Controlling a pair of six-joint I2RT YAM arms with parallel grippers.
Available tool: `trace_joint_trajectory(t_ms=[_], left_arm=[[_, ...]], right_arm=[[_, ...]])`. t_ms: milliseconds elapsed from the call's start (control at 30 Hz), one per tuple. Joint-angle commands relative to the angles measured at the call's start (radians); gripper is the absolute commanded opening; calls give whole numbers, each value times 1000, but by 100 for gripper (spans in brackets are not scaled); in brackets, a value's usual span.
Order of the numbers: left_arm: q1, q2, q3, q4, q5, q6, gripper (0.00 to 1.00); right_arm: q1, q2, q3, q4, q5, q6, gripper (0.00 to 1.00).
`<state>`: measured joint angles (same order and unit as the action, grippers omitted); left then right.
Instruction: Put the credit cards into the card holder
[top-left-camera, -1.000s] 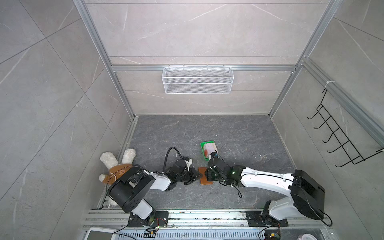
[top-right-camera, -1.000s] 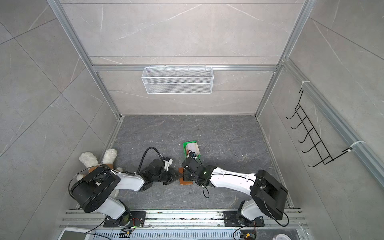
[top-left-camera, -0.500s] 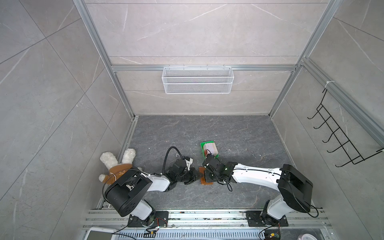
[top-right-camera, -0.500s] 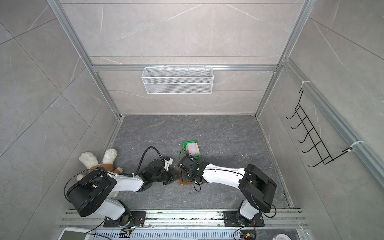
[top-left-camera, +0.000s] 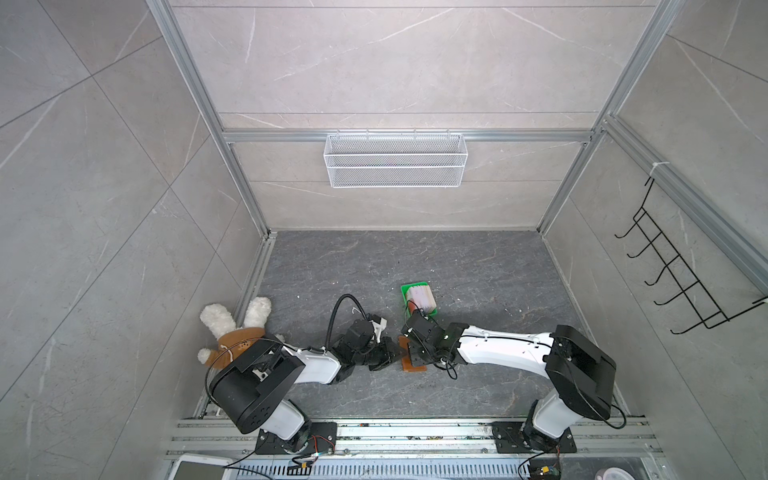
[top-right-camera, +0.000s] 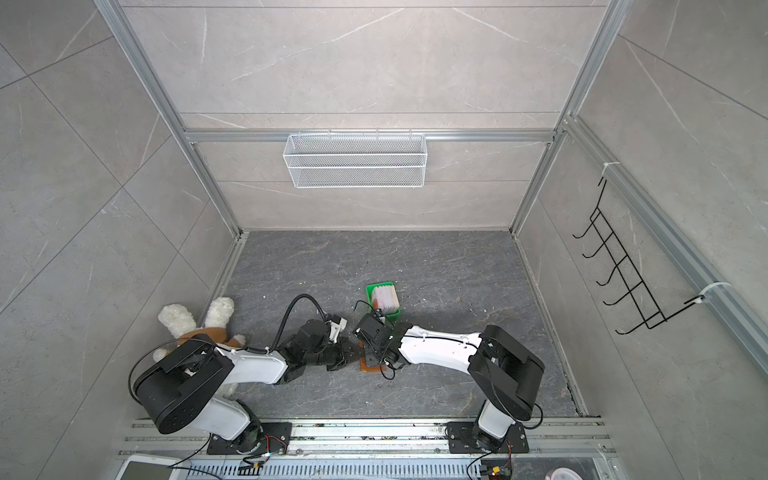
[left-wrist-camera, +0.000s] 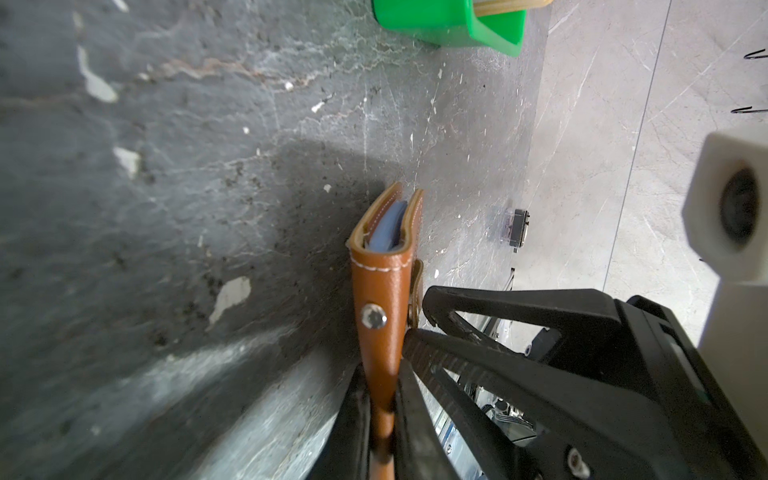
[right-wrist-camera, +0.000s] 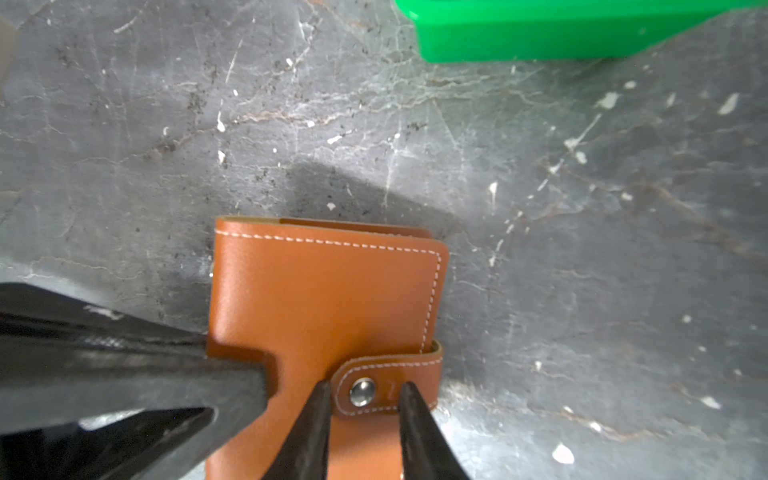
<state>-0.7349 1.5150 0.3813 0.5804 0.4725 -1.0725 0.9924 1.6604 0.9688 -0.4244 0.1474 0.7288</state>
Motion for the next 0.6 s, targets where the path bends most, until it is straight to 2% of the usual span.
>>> trace_joint_trajectory(t_ms=[0, 200, 400, 567], left_arm=[[-4, -20, 22, 13, -7, 32, 12], [-6, -12, 22, 13, -11, 33, 12], [-8, -4, 31, 13, -9, 35, 12], [-11, -1, 34, 13, -9, 35, 11]], right_arm=[[-3, -29, 9, -83, 94, 6, 28], [-2, -50, 4, -86, 99, 9, 26], [-3, -59, -12, -4, 14, -6, 27], [-2, -43, -5, 19, -9, -18, 29]])
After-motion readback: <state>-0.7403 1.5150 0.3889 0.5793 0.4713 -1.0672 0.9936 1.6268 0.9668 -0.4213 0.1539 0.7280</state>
